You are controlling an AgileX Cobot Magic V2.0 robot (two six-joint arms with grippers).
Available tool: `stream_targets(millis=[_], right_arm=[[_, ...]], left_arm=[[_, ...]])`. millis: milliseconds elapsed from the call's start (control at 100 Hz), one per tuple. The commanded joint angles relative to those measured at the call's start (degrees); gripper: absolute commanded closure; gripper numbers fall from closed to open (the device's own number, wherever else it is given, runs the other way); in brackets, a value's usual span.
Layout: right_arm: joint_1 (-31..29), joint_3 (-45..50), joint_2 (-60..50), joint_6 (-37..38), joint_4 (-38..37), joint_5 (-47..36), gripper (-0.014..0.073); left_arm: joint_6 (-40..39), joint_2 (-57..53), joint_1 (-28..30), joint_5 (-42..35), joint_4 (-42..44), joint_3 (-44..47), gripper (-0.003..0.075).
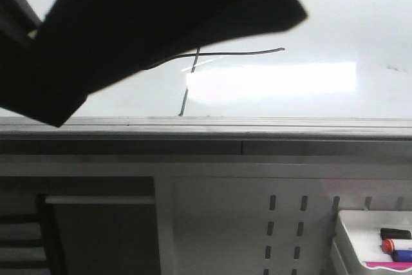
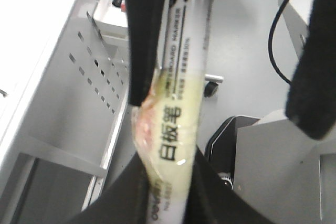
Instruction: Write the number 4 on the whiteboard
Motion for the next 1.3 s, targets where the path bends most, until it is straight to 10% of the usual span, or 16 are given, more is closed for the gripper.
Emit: stream_targets(millis=[0,300,590,1290], right_arm=[[0.1,-2.8,-3.9,0.5,2.0,-0.4,0.0146],[-2.5,-3.3,-15.3,2.7,2.0,-5.1,0.0195],[-14.5,-2.9,-21.9,6.1,2.0,-3.2,0.0666],[-24.2,1.3,-23.8,7.9,2.0,-2.7,0.0658]], left_arm=[[-2.0,-0.7,0.2,-5.3,-2.3,-1.9,0.0740],[-5.8,4.9,0.2,-9.2,-4.6,-1.9,0.0741],[-10.4,11.1,0.2,-25.8,-13.2,-1.9,0.0741],[-15.4,18.6,0.2,-61.2,-31.5,-1.0,0.0741]])
